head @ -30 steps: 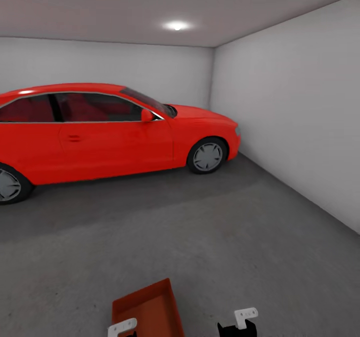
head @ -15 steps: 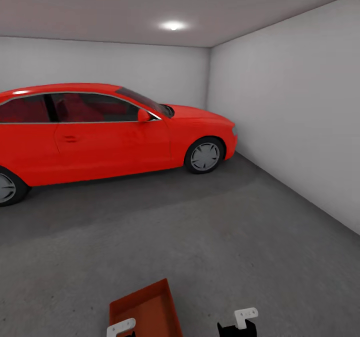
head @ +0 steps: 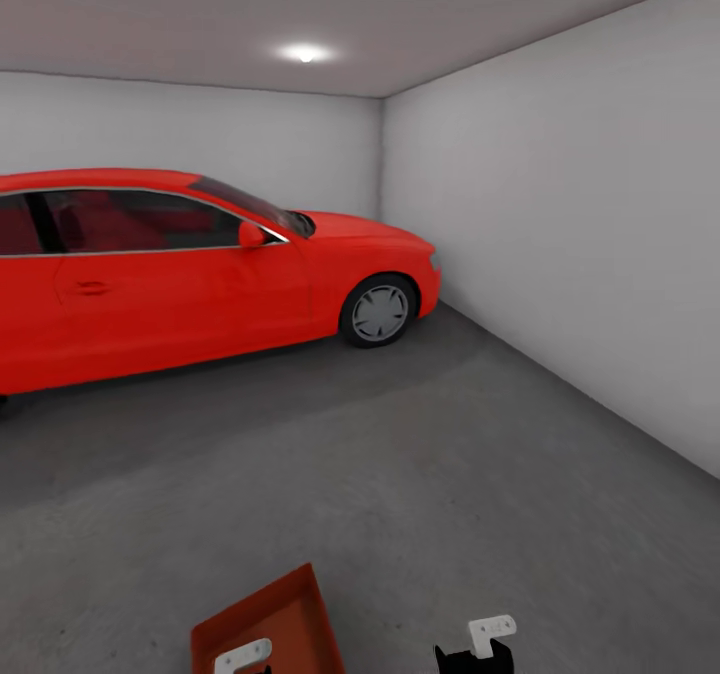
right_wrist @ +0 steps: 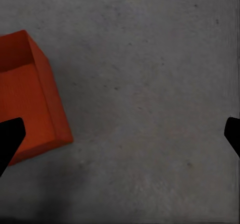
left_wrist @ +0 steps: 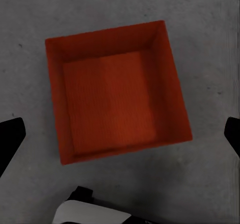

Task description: Move the two storage containers from the living room to the garage. In the garage, place one container on the floor and stack the other container on top of it (either order is fine).

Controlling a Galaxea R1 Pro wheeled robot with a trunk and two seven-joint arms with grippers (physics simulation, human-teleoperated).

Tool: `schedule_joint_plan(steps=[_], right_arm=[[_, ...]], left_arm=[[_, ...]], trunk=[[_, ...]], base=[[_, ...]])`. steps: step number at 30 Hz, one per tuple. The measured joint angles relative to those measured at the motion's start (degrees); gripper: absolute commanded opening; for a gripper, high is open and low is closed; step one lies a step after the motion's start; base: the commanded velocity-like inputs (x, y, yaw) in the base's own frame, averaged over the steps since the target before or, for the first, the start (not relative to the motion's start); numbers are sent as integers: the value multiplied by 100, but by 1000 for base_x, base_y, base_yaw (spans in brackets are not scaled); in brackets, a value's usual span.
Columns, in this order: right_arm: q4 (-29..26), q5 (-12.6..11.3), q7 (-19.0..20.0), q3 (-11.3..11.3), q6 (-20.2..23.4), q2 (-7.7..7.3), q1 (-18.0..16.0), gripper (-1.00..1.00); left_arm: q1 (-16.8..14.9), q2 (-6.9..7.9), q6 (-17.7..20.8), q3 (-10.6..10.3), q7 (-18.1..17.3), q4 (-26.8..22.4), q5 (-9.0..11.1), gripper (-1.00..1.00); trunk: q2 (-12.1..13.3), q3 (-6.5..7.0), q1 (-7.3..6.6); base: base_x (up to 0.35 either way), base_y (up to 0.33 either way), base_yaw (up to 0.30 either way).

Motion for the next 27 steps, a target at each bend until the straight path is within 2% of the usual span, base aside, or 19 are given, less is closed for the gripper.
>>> schedule_joint_plan(steps=[21,27], right_arm=[[0,0,-4,0,0,0,0,100],[-1,0,-5,0,0,0,0,100]], left_arm=[[0,5,7,-9,-1,-4,-5,100],[1,16,15,-3,7,-3,-6,100]], trunk=[[0,10,0],[1,11,1]], base=[[0,0,-295],[-87,-162,-295]])
